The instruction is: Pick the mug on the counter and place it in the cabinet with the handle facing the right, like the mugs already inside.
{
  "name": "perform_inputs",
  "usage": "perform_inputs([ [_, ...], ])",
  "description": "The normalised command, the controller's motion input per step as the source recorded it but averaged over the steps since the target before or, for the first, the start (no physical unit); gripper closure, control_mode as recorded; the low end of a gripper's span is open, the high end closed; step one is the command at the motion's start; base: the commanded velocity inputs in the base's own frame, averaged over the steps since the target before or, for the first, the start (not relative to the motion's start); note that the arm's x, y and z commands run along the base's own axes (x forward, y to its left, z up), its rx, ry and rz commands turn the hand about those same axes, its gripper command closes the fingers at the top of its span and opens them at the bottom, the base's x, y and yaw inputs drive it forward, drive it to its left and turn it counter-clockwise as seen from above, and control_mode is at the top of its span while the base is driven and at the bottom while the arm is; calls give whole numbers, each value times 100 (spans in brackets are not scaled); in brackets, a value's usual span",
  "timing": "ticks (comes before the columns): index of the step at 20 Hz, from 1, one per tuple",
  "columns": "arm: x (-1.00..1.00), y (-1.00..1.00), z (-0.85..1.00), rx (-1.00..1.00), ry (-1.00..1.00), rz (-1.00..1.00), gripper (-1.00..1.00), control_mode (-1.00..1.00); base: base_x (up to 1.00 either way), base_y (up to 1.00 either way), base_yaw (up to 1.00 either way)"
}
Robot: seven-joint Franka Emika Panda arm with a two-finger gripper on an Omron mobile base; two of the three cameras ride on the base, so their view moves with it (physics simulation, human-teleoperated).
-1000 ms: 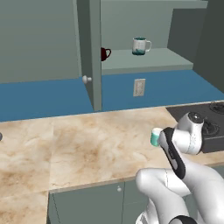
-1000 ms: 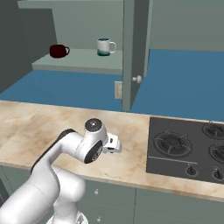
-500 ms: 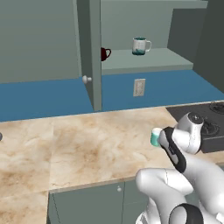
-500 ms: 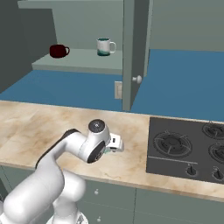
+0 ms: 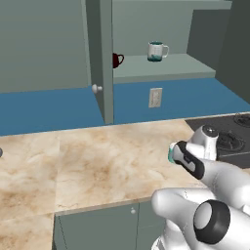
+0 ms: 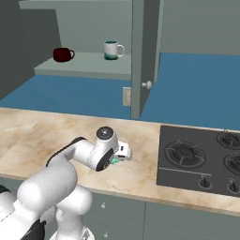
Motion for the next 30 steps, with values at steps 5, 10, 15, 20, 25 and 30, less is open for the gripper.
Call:
perform_inputs([
  [5,16,8,-28,0,0,0,-100,-100,0,0,0],
  [10,15,6,-28,0,0,0,-100,-100,0,0,0],
  [15,12,7,-20,0,0,0,-100,-100,0,0,0],
  [20,21,3,-17,0,0,0,100,-100,0,0,0],
  [25,2,0,-6,0,0,0,100,-100,0,0,0],
  [30,0,1,0,0,-1,0,100,-100,0,0,0],
])
